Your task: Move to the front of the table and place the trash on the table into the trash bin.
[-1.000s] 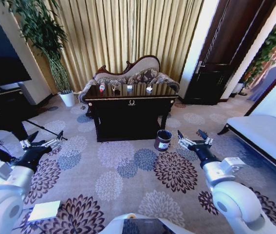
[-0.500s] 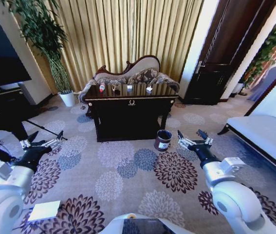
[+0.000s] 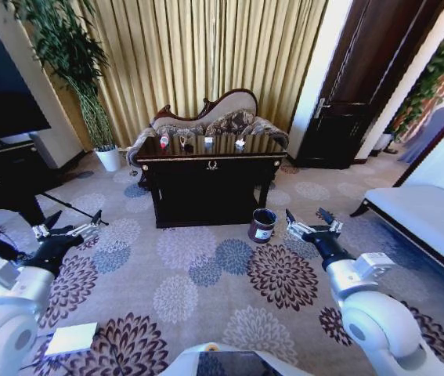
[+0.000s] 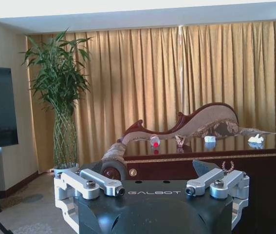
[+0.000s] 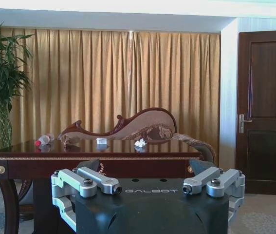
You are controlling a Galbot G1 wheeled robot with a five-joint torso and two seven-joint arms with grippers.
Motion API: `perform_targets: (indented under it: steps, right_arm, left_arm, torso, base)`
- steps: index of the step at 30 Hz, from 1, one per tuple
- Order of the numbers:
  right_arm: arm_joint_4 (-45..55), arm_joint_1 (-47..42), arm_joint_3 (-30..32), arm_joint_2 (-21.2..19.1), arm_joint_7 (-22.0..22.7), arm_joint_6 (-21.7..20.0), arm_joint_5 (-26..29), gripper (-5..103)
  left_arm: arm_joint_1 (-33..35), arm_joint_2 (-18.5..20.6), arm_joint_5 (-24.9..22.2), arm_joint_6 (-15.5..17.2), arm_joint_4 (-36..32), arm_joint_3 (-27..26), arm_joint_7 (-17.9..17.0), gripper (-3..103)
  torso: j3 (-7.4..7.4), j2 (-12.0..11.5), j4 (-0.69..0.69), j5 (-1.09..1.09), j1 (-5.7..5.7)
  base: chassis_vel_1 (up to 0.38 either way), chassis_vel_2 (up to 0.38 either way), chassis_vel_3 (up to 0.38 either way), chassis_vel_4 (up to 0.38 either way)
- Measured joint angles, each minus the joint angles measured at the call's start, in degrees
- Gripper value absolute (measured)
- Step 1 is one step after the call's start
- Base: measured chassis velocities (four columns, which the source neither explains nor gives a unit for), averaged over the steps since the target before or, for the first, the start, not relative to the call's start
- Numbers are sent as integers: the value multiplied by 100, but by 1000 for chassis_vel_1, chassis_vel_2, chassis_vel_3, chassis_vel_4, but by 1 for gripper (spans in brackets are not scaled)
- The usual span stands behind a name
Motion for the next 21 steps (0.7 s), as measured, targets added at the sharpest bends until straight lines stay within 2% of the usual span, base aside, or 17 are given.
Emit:
perform_targets:
  steps: [21]
  right_arm:
    - [0, 0, 0, 0, 0, 0, 0, 100]
  left_arm:
    - [0, 0, 0, 0, 0, 0, 0, 100]
  torso:
    - [0, 0, 1, 0, 1]
  base:
    - [-68, 60, 58, -65]
